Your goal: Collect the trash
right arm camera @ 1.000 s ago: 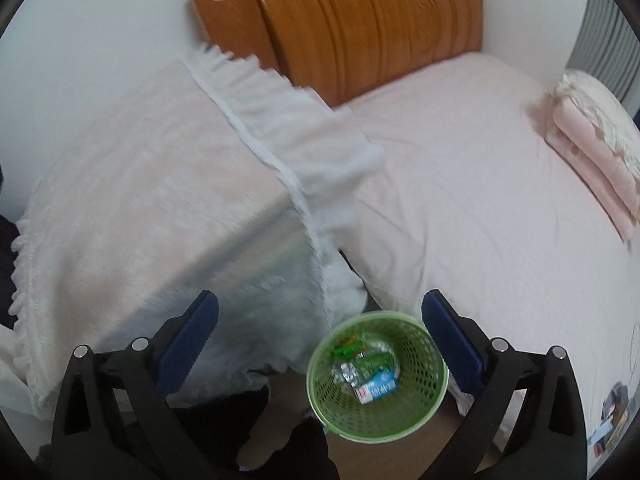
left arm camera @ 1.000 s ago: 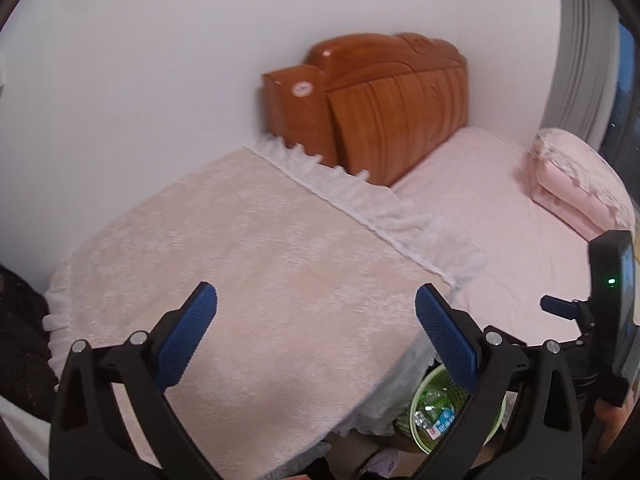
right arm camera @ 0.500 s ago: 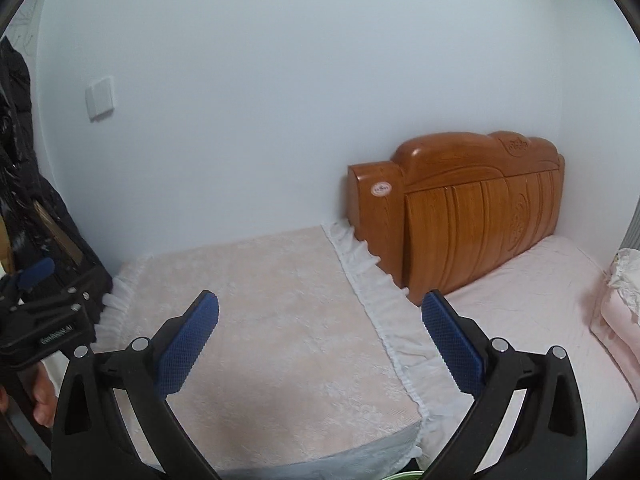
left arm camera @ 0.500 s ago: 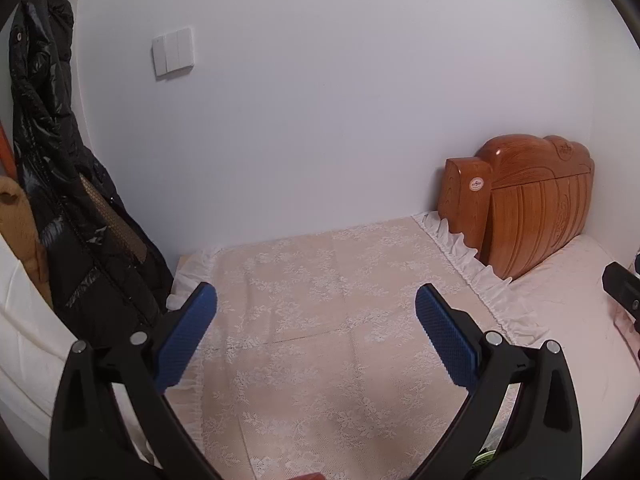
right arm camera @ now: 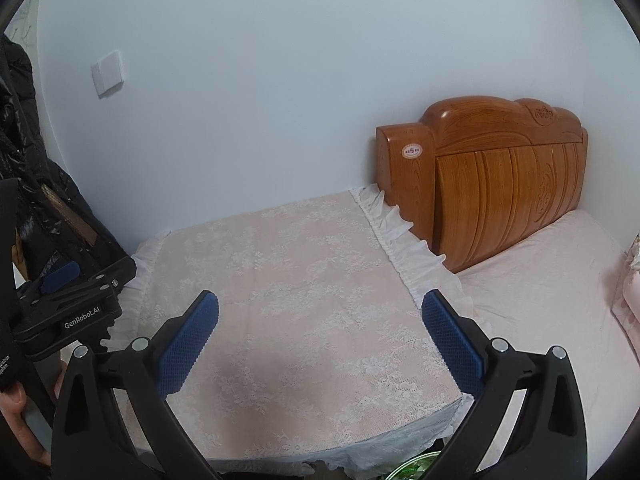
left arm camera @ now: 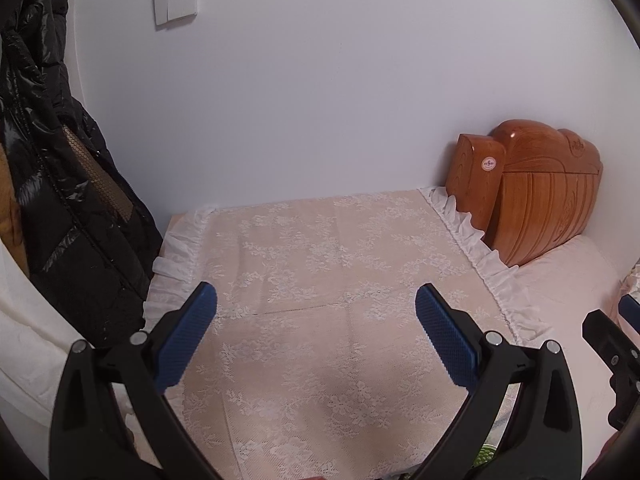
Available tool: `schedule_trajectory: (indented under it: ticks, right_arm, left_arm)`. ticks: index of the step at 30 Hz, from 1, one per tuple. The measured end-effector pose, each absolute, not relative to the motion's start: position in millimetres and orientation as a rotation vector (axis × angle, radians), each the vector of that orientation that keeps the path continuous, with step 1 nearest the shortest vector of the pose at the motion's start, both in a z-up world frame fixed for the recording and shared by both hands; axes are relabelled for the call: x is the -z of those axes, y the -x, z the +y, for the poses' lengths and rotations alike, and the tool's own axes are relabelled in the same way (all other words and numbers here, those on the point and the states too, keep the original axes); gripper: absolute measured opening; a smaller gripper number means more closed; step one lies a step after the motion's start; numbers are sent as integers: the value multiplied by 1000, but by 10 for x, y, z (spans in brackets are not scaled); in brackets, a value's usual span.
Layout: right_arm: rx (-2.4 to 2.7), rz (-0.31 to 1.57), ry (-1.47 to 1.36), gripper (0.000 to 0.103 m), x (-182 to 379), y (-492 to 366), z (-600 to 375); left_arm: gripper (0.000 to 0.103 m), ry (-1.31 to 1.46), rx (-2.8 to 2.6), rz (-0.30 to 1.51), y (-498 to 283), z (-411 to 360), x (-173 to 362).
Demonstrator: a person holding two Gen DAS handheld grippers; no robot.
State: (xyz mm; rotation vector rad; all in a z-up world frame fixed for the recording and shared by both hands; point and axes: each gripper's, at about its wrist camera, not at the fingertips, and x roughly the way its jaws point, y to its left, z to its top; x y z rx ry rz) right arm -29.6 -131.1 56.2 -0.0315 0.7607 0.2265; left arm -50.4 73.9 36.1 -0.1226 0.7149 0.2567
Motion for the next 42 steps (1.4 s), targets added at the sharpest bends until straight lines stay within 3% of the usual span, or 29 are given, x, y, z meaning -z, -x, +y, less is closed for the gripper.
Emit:
schedule_trajectory:
  ticks: [42]
  right_arm:
    - [-190,792,31,101,-383,344,-1414]
  left_arm:
    - [95,84,-192,745,400,591,-281]
